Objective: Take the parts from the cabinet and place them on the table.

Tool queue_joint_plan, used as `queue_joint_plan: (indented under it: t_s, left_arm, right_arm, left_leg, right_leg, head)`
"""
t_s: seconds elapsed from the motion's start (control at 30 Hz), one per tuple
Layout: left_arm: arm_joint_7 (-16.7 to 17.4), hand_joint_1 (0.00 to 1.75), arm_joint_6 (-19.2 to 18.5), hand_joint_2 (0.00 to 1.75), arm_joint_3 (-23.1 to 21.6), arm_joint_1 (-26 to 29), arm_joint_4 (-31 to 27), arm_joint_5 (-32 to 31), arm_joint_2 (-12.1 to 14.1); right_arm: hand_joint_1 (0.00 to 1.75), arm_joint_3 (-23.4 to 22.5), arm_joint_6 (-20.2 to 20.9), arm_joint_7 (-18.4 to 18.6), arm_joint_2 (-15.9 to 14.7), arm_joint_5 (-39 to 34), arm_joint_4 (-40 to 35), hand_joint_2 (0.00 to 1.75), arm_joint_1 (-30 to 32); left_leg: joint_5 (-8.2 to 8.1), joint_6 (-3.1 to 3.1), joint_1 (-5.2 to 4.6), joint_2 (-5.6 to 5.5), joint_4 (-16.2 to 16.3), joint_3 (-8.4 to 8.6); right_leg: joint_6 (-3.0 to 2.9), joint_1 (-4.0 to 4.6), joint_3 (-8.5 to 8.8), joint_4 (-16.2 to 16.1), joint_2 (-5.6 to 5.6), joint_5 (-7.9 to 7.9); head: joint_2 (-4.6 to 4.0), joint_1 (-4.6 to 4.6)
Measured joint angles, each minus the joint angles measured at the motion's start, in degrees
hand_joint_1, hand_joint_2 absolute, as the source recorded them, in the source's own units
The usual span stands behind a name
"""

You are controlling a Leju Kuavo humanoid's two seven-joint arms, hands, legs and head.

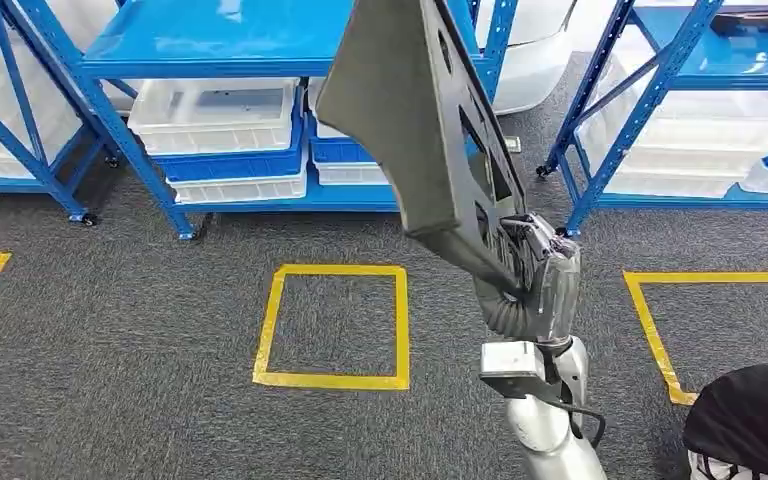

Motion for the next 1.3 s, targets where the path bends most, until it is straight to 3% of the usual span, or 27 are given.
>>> queue_joint_plan:
  t_s: [0.07, 0.1, 0.13, 0.23, 0.27, 0.3, 0.33, 0.4, 0.43, 0.47, 0.57, 0.6, 0.67, 0.7, 0.77, 0.8, 0.87, 0.9, 0.93, 0.97, 1.03, 1.1, 1.13, 1.17, 1.2, 1.27, 1.3]
  left_arm:
    - [0.26, 0.00, 0.20, 1.75, -0.04, 0.03, 0.02, -0.20, 0.00]
    - [0.26, 0.00, 0.22, 1.75, -0.04, 0.02, 0.02, -0.37, 0.00]
    - [0.20, 0.00, 0.22, 1.75, -0.07, 0.00, 0.02, -0.52, -0.07]
    - [-0.24, 0.00, -0.15, 1.75, -0.09, 0.02, 0.02, -0.68, -0.04]
    - [-0.48, 0.00, -0.44, 1.75, -0.11, 0.03, 0.02, -0.70, -0.04]
    - [-0.70, 0.00, -0.52, 1.75, -0.11, 0.04, 0.04, -0.76, -0.04]
    - [-0.85, 0.00, -0.59, 1.75, -0.11, 0.04, 0.07, -0.76, -0.04]
    - [-0.98, 0.00, -0.66, 1.75, -0.11, 0.03, 0.09, -0.77, -0.09]
    - [-1.07, 0.00, -0.72, 1.75, -0.11, 0.01, 0.09, -0.76, -0.09]
    - [-1.09, 0.00, -0.72, 1.75, -0.13, -0.02, 0.09, -0.76, -0.07]
    - [-0.94, 0.00, -0.20, 1.75, -0.13, 0.13, 0.09, -0.72, -0.04]
    - [-0.85, 0.00, -0.11, 1.75, -0.13, 0.20, 0.09, -0.66, 0.00]
    - [-0.72, 0.00, 0.24, 1.75, -0.13, 0.21, 0.09, -0.57, 0.04]
    - [-0.35, 0.00, 0.48, 1.75, -0.13, 0.17, 0.09, -0.53, 0.04]
    - [-0.04, 0.00, 0.94, 1.75, -0.13, 0.18, 0.11, -0.37, 0.04]
    - [0.11, 0.00, 1.09, 1.75, -0.11, 0.21, 0.11, 0.00, 0.07]
    - [0.11, 0.00, 1.40, 1.75, -0.11, 0.21, 0.09, 0.48, 0.18]
    - [0.11, 0.00, 1.44, 1.75, -0.11, 0.21, 0.09, 0.59, 0.26]
    - [0.11, 0.00, 1.51, 1.75, -0.11, 0.14, 0.09, 0.59, 0.39]
    - [0.15, 0.00, 1.57, 1.75, -0.11, 0.06, 0.09, 0.59, 0.66]
    - [0.20, 0.00, 1.81, 1.75, -0.11, 0.00, 0.09, 0.63, 0.70]
    - [0.22, 0.00, 1.90, 1.75, -0.07, 0.05, 0.09, 0.74, 0.81]
    - [0.22, 0.00, 1.90, 1.75, -0.07, 0.08, 0.09, 0.92, 0.74]
    - [0.13, 0.00, 1.90, 1.75, -0.07, 0.02, 0.09, 1.20, 0.72]
    - [0.00, 0.00, 1.81, 1.75, -0.07, -0.01, 0.09, 1.29, 0.74]
    - [-0.63, 0.00, 1.36, 1.75, 0.02, 0.01, 0.09, 1.88, 0.79]
    - [-0.85, 0.00, 1.27, 1.75, 0.04, 0.04, 0.09, 2.10, 0.79]
  right_arm:
    - [1.75, 0.00, -0.52, -0.22, -0.13, -0.06, 0.00, 1.75, 1.07]
    - [1.75, -0.02, -0.74, -0.46, -0.26, -0.26, 0.00, 1.75, 1.28]
    - [1.75, -0.06, -0.98, -0.70, -0.63, -0.44, 0.02, 1.75, 1.47]
    - [1.75, -0.48, -1.68, -1.51, -1.57, -1.51, 0.11, 1.75, 2.43]
    - [1.75, -0.57, -1.86, -1.71, -1.98, -1.84, 0.18, 1.75, 3.01]
    - [1.75, -0.68, -2.05, -1.97, -2.40, -2.34, 0.30, 1.75, 3.52]
    - [1.75, -0.79, -2.16, -2.08, -2.66, -2.53, 0.39, 1.75, 3.80]
    - [1.75, -0.85, -2.32, -2.16, -3.02, -2.82, 0.46, 1.75, 3.82]
    - [1.75, -0.87, -2.45, -2.23, -3.17, -2.97, 0.46, 1.75, 3.85]
    - [1.75, -0.87, -2.56, -2.36, -3.32, -3.13, 0.48, 1.75, 3.90]
    - [1.75, -0.90, -2.95, -2.75, -3.48, -3.52, 0.55, 1.75, 4.93]
    - [1.75, -0.90, -3.02, -2.80, -3.43, -3.59, 0.61, 1.75, 4.94]
    - [1.75, -0.87, -3.32, -2.86, -3.32, -3.59, 0.63, 1.75, 4.95]
    - [1.75, -0.90, -3.52, -2.95, -3.28, -3.59, 0.63, 1.75, 5.15]
    - [1.75, -0.87, -3.76, -3.04, -3.32, -3.54, 0.83, 1.75, 5.53]
    - [1.75, -0.85, -3.93, -3.08, -3.30, -3.52, 0.98, 1.75, 5.70]
    - [1.75, -0.85, -4.04, -3.12, -3.30, -3.65, 1.11, 1.75, 5.79]
    - [1.75, -0.85, -4.04, -3.17, -3.30, -3.87, 1.11, 1.75, 5.77]
    - [1.75, -0.85, -4.04, -3.24, -3.28, -4.13, 1.11, 1.75, 5.75]
    - [1.75, -0.85, -4.04, -3.23, -3.23, -4.24, 1.14, 1.75, 5.74]
    - [1.75, -0.83, -4.04, -3.32, -3.23, -4.31, 1.29, 1.75, 5.58]
    - [1.75, -0.81, -4.04, -3.39, -3.19, -4.28, 1.42, 1.75, 5.40]
    - [1.75, -0.81, -4.04, -3.41, -3.21, -4.28, 1.49, 1.75, 5.33]
    - [1.75, -0.81, -4.07, -3.45, -3.23, -4.28, 1.57, 1.75, 5.21]
    - [1.75, -0.81, -4.09, -3.54, -3.28, -4.31, 1.62, 1.75, 5.15]
    - [1.75, -0.79, -4.00, -3.76, -3.47, -5.55, 1.94, 1.75, 5.23]
    - [1.75, -0.79, -3.89, -3.96, -3.61, -6.12, 2.14, 1.75, 5.23]
  left_leg:
    - [0.35, 0.48, -0.13, -0.55, -0.37, -0.21]
    - [1.22, 0.92, 0.44, -0.67, -1.78, 0.44]
    - [1.74, 0.96, 0.37, -0.91, -2.43, 0.58]
    - [2.19, 1.48, 0.27, -1.66, -2.50, -0.12]
    - [2.30, 1.45, 0.26, -2.04, -2.47, -0.31]
    - [2.44, 1.32, 0.26, -2.52, -2.46, -0.42]
    - [2.52, 1.21, 0.26, -2.93, -2.43, -0.51]
    - [2.60, 0.94, 0.28, -3.73, -1.99, -0.76]
    - [2.45, 0.57, 0.23, -4.04, -1.32, -1.14]
    - [2.16, 0.14, -0.28, -4.41, -0.47, -1.76]
    - [2.61, -0.70, 0.24, -5.06, -0.30, -2.48]
    - [2.52, -0.92, 0.50, -5.31, 0.01, -2.73]
    - [-0.11, -1.57, 0.64, -3.11, 3.24, -3.93]
    - [-2.76, -1.98, 0.88, -2.24, 7.89, -5.96]
    - [-6.38, -2.37, 1.07, -1.54, 16.16, -9.65]
    - [-6.48, -2.42, 1.12, -1.50, 17.82, -10.33]
    - [-3.29, -1.97, 1.12, -1.42, 12.59, -7.25]
    - [-0.81, -1.41, 1.00, -0.81, 6.51, -3.74]
    - [0.48, -0.72, 0.65, 0.68, 1.41, -0.64]
    - [-0.22, -0.45, 0.36, 1.65, 0.96, -0.58]
    - [0.02, 0.24, -0.34, 1.21, 0.29, -0.69]
    - [0.60, 1.01, -0.54, 0.11, -0.59, -0.80]
    - [1.77, 1.16, 0.35, -0.56, -1.98, 0.22]
    - [2.25, 1.70, 0.32, -0.73, -2.64, 0.30]
    - [2.48, 1.78, 0.29, -1.02, -2.63, 0.12]
    - [2.64, 1.61, 0.22, -2.31, -2.59, -0.29]
    - [2.74, 1.54, 0.20, -2.99, -2.57, -0.42]
  right_leg:
    - [0.77, 0.10, 0.09, -0.45, -0.57, 0.26]
    - [1.02, 0.67, -0.24, -0.32, -0.64, 0.01]
    - [1.01, 0.33, -1.18, 1.20, -0.40, -0.95]
    - [0.33, 0.09, -7.25, 14.20, 0.04, -6.88]
    - [0.58, 0.02, -8.71, 17.43, 0.12, -7.74]
    - [0.98, -0.04, -8.83, 17.76, 0.13, -7.42]
    - [1.57, -0.21, -7.47, 15.32, 0.14, -6.14]
    - [2.74, -0.64, -2.29, 5.76, 0.50, -2.60]
    - [3.00, -1.05, 0.14, 1.42, 1.83, -1.60]
    - [2.60, -0.51, 0.01, 0.54, 2.32, -1.74]
    - [1.51, -0.48, 0.01, 1.00, 1.32, -1.22]
    - [0.94, -1.17, 0.02, 0.72, 1.07, -0.88]
    - [0.38, -1.14, 0.05, 0.66, 0.55, -0.70]
    - [-0.04, -0.96, 0.01, 0.67, 0.16, -0.69]
    - [-0.06, -0.65, -0.19, 0.69, -0.73, -0.69]
    - [-0.07, -0.51, -0.23, 0.69, -1.18, -0.69]
    - [-0.08, -0.31, -0.17, 0.68, -2.00, -0.68]
    - [-0.07, -0.22, -0.09, 0.67, -2.45, -0.68]
    - [-0.07, -0.15, 0.06, 0.66, -2.77, -0.68]
    - [0.12, 0.10, 0.11, 0.46, -3.18, -0.62]
    - [0.40, -0.09, 0.09, 0.43, -3.93, -0.59]
    - [1.24, 0.16, 0.41, -0.19, -4.88, -0.31]
    - [1.35, 0.28, -0.25, 0.73, -3.97, -0.80]
    - [0.98, 0.25, -1.33, 3.06, -1.91, -2.51]
    - [0.63, 0.16, -2.77, 6.19, -0.88, -4.10]
    - [0.45, -0.15, -7.41, 15.93, -0.01, -7.87]
    - [0.82, -0.16, -8.68, 18.43, 0.12, -8.24]
  head:
    - [0.02, 0.04]
    - [0.00, 0.13]
    - [0.00, 0.26]
    - [0.00, 0.26]
    - [0.00, 0.31]
    - [0.00, 0.35]
    - [0.00, 0.33]
    - [0.00, 0.31]
    - [0.00, 0.35]
    - [0.00, 0.33]
    - [0.00, 0.15]
    - [0.00, 0.22]
    - [0.00, -0.19]
    - [0.00, -0.20]
    - [0.00, -0.20]
    - [0.00, -0.20]
    - [0.00, -0.20]
    - [0.00, -0.22]
    - [0.00, -0.20]
    - [0.00, 0.04]
    - [0.00, -0.04]
    - [0.00, -0.04]
    - [0.00, 0.09]
    - [0.00, 0.15]
    - [0.02, 0.20]
    - [0.00, 0.37]
    - [0.00, 0.37]
